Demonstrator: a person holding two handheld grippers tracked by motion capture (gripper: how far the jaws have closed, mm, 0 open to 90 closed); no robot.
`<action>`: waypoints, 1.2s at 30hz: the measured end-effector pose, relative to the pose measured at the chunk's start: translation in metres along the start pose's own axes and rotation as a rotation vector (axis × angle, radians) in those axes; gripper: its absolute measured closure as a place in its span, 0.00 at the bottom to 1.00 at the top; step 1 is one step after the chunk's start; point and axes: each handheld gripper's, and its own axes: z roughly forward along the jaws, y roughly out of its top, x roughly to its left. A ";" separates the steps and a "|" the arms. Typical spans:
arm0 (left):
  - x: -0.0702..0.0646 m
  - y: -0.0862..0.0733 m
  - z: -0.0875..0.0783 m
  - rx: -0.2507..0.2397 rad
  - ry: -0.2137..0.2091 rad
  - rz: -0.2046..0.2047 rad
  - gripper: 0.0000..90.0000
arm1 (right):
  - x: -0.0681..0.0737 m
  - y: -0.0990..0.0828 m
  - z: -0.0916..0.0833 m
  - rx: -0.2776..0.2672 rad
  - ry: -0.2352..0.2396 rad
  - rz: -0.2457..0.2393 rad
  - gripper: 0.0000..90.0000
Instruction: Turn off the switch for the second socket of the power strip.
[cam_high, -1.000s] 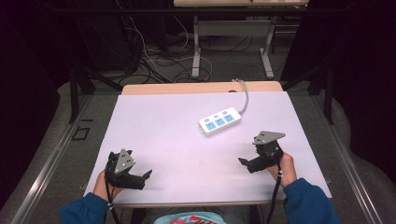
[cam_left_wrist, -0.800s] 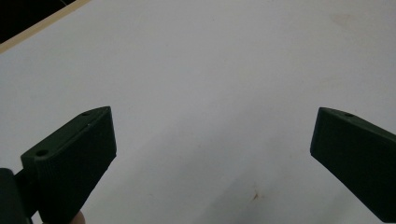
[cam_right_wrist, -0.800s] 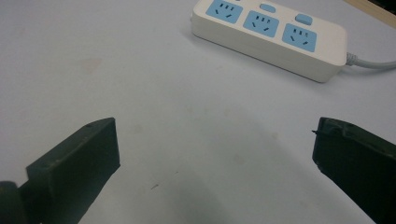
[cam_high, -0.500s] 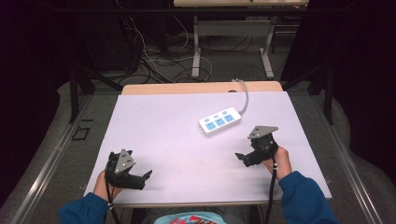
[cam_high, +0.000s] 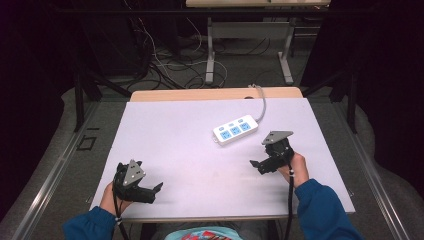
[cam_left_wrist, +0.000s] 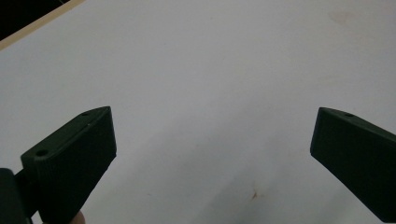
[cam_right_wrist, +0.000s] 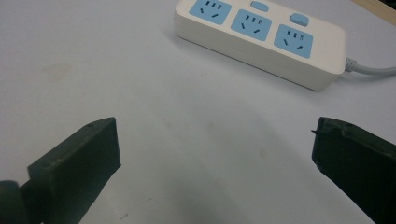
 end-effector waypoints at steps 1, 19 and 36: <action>0.000 0.000 0.000 0.000 0.001 0.000 0.00 | 0.000 0.000 0.001 -0.010 -0.007 0.000 0.00; 0.000 0.000 0.000 0.001 0.001 0.001 0.00 | -0.012 0.010 0.019 0.019 0.003 0.011 0.01; 0.000 0.000 0.000 0.004 0.003 0.004 0.00 | -0.021 0.017 0.033 0.021 0.021 0.028 0.00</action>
